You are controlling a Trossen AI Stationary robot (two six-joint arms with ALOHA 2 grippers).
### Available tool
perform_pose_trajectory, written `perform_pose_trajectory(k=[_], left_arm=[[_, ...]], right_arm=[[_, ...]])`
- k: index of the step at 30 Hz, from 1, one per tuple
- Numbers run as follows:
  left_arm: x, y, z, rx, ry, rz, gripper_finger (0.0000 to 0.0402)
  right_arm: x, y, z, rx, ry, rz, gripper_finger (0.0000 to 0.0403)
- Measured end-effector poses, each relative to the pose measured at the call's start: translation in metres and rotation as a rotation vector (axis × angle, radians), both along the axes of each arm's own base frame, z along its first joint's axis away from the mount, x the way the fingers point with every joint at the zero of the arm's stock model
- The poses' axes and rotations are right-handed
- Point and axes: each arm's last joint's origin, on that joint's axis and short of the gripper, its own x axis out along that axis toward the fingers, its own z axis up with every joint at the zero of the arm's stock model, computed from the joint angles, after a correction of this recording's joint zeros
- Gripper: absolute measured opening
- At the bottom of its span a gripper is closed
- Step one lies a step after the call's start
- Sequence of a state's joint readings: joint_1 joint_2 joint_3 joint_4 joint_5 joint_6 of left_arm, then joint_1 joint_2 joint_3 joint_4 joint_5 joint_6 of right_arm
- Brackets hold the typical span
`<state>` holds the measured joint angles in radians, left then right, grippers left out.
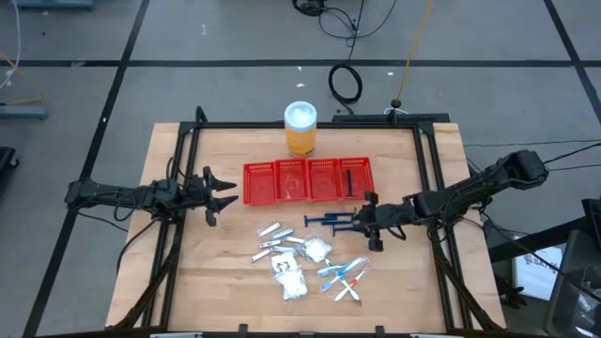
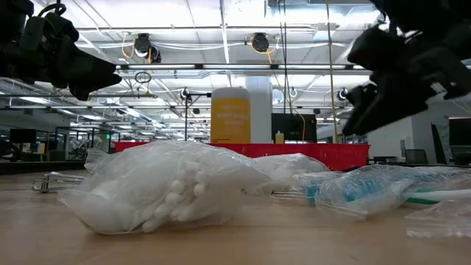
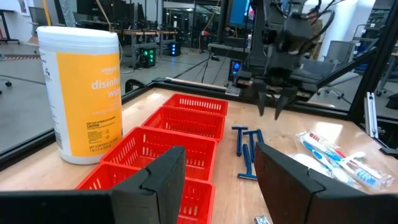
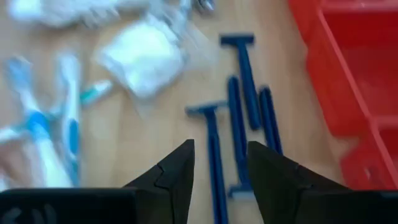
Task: Pick & Place Travel size toiletries
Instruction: Put the blue razor into the right red basket
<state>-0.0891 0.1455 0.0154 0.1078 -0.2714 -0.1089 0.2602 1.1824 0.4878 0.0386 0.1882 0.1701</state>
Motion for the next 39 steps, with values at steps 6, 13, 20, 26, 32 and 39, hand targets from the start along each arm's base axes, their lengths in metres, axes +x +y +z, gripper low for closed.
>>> perform_pose_trajectory(k=[6,13,20,26,32,39], left_arm=[[0.000,0.000,0.000,0.000,0.000,0.000,0.0186],[0.000,0.000,0.000,0.000,0.000,0.000,0.0186],[0.000,0.000,0.000,0.000,0.000,0.000,0.0186],[0.000,0.000,0.000,0.000,0.000,0.000,0.0186],[0.000,0.000,0.000,0.000,0.000,0.000,0.0186],[0.000,0.000,0.000,0.000,0.000,0.000,0.0186]], right_arm=[[-0.018,-0.003,-0.026,0.020,0.060,-0.057,0.0135],[-0.031,-0.007,-0.045,0.070,-0.021,-0.076,0.0135],[-0.043,-0.006,-0.057,0.056,-0.006,-0.048,0.0135],[-0.042,-0.003,-0.063,0.013,0.004,-0.057,0.0134],[-0.036,-0.001,-0.069,0.010,-0.011,-0.051,0.0134],[-0.036,-0.001,-0.076,0.008,0.030,-0.065,0.0087]])
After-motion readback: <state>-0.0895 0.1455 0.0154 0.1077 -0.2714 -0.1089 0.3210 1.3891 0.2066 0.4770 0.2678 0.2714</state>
